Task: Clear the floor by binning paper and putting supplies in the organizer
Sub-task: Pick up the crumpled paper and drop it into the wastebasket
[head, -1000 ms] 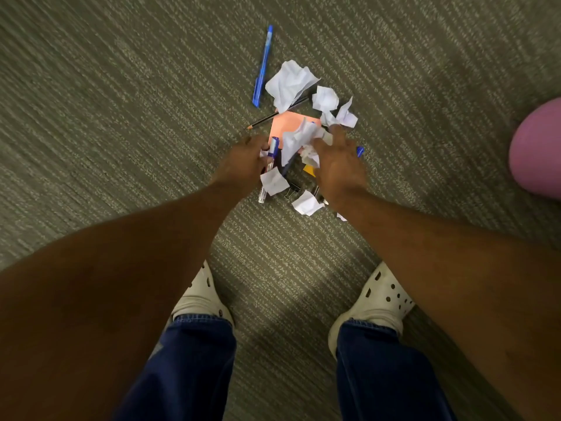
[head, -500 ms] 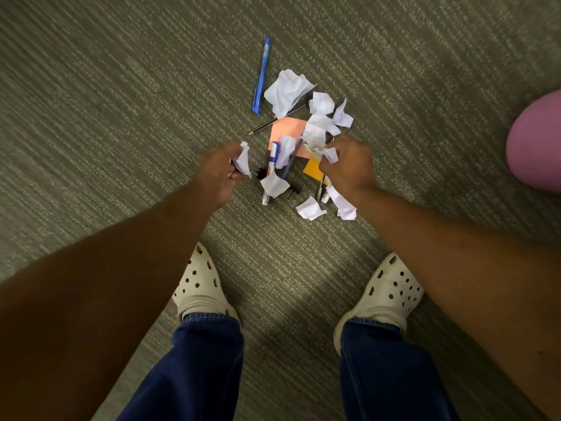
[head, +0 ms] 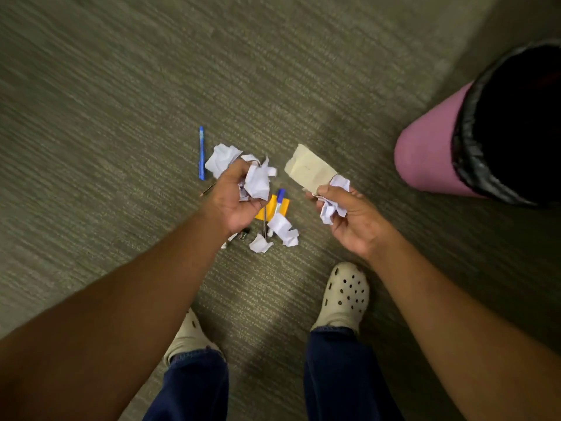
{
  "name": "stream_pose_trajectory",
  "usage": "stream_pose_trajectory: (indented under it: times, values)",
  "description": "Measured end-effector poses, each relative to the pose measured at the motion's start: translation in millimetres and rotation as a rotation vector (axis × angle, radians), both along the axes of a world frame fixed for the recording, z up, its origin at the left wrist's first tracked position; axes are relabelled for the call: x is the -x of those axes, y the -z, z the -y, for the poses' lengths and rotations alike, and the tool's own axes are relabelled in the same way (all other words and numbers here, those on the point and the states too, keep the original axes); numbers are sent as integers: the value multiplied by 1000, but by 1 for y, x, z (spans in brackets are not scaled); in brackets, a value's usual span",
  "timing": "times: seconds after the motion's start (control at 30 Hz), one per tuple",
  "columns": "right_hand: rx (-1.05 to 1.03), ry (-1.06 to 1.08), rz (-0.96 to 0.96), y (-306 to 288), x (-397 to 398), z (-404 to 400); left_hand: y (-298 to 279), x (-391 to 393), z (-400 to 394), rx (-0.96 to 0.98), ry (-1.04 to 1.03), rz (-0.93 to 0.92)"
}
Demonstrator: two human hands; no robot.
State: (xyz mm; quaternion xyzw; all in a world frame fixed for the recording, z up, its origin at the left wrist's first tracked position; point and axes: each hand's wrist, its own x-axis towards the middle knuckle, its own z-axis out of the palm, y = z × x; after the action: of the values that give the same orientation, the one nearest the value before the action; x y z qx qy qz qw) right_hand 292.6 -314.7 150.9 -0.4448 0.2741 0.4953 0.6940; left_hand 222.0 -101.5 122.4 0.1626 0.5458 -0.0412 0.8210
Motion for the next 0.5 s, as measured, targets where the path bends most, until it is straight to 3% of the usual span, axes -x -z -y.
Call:
stream_pose_trajectory:
  times: [0.27,0.37,0.5]
  values:
    - [26,424,158,-97,-71,100,-90,-153,131,38,315,182]
    - [207,520,261,-118,-102,134,-124,-200,181,-38,485,228]
    - [491,700,146,-121,-138,170,-149,-243,236,-170,714,163]
